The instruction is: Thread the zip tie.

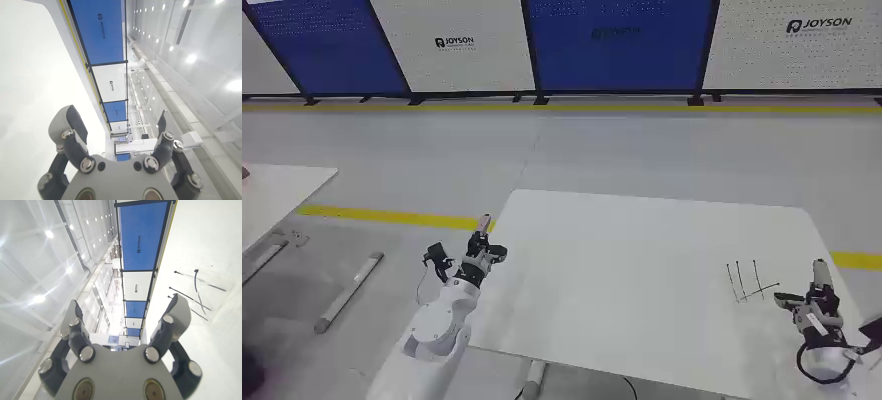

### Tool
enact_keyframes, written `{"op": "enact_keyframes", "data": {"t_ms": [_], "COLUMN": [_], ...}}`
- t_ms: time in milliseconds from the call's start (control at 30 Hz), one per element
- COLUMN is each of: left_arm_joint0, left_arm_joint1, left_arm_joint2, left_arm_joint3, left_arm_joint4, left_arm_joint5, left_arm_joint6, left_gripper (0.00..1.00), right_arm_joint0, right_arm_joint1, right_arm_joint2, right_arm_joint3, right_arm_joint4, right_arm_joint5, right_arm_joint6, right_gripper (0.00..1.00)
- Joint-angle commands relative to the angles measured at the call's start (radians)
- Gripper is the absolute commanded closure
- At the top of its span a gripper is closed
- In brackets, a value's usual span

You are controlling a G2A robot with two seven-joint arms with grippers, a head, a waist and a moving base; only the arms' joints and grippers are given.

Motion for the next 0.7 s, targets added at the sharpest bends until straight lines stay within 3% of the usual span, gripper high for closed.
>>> {"op": "enact_keyframes", "data": {"t_ms": [0, 33, 67, 100, 133, 167, 300, 433, 567, 667], "left_arm_joint0": [0.0, 0.0, 0.0, 0.0, 0.0, 0.0, 0.0, 0.0, 0.0, 0.0], "left_arm_joint1": [0.0, 0.0, 0.0, 0.0, 0.0, 0.0, 0.0, 0.0, 0.0, 0.0], "left_arm_joint2": [0.0, 0.0, 0.0, 0.0, 0.0, 0.0, 0.0, 0.0, 0.0, 0.0], "left_arm_joint3": [0.0, 0.0, 0.0, 0.0, 0.0, 0.0, 0.0, 0.0, 0.0, 0.0], "left_arm_joint4": [0.0, 0.0, 0.0, 0.0, 0.0, 0.0, 0.0, 0.0, 0.0, 0.0], "left_arm_joint5": [0.0, 0.0, 0.0, 0.0, 0.0, 0.0, 0.0, 0.0, 0.0, 0.0], "left_arm_joint6": [0.0, 0.0, 0.0, 0.0, 0.0, 0.0, 0.0, 0.0, 0.0, 0.0], "left_gripper": [0.0, 0.22, 0.0, 0.22, 0.22, 0.0, 0.0, 0.0, 0.0, 0.0], "right_arm_joint0": [0.0, 0.0, 0.0, 0.0, 0.0, 0.001, 0.015, 0.022, 0.067, 0.073], "right_arm_joint1": [0.0, 0.0, 0.0, 0.0, 0.0, 0.001, 0.013, 0.028, 0.056, 0.058], "right_arm_joint2": [0.0, 0.0, 0.0, 0.0, 0.0, -0.003, 0.023, 0.098, 0.156, 0.159], "right_arm_joint3": [0.0, 0.0, 0.0, 0.0, 0.0, -0.003, -0.003, -0.019, -0.014, -0.005], "right_arm_joint4": [0.0, 0.0, 0.0, 0.0, 0.0, -0.006, -0.049, -0.037, -0.095, -0.1], "right_arm_joint5": [0.0, 0.0, 0.0, 0.0, 0.0, 0.0, 0.01, 0.046, 0.111, 0.115], "right_arm_joint6": [0.0, 0.0, 0.0, 0.0, 0.0, 0.013, 0.204, 0.387, 0.709, 0.729], "right_gripper": [0.0, 0.0, 0.22, 0.0, 0.0, 0.0, 0.0, 0.0, 0.0, 0.0]}}
